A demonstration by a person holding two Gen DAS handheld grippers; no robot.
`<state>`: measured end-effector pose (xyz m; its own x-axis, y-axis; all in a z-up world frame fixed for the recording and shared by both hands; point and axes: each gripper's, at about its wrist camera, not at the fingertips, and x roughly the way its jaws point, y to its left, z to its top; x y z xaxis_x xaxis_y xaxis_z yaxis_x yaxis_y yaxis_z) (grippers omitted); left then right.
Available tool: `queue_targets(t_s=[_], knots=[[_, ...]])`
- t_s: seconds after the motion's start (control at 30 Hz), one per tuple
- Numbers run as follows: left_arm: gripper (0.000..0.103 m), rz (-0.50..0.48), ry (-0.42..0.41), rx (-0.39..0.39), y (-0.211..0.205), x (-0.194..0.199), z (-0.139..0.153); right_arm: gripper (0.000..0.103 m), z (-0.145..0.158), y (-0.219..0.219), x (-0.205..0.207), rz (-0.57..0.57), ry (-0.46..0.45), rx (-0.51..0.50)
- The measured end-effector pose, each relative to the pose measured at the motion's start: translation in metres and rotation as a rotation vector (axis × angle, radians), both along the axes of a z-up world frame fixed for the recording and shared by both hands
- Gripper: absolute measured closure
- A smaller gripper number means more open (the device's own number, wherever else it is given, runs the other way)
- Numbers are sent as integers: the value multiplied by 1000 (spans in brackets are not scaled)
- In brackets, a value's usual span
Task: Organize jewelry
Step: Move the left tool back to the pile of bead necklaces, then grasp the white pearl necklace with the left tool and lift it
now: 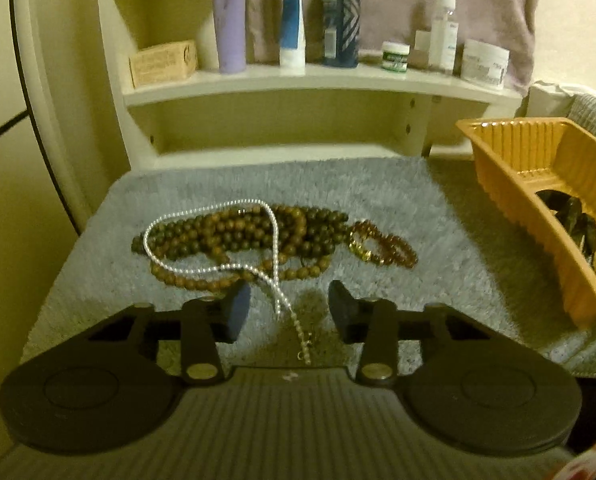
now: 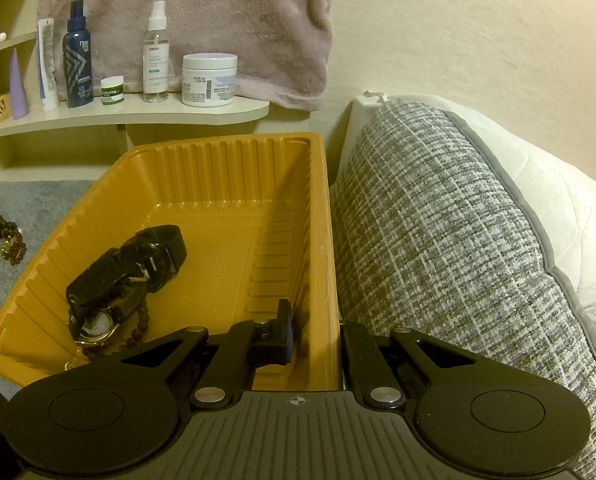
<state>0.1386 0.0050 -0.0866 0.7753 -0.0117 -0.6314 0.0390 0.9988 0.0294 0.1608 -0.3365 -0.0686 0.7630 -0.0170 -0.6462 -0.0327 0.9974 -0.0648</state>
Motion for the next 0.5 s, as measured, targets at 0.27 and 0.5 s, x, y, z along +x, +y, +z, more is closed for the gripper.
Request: queue_targets(t_s=[0.27,0.5], knots=[[77,33,14,-23,2,10,-8,97,-1,0,0,0,1,-1],[101,42,19,-25,6,13,-6,96,-1,-1,1,1,0,-2]])
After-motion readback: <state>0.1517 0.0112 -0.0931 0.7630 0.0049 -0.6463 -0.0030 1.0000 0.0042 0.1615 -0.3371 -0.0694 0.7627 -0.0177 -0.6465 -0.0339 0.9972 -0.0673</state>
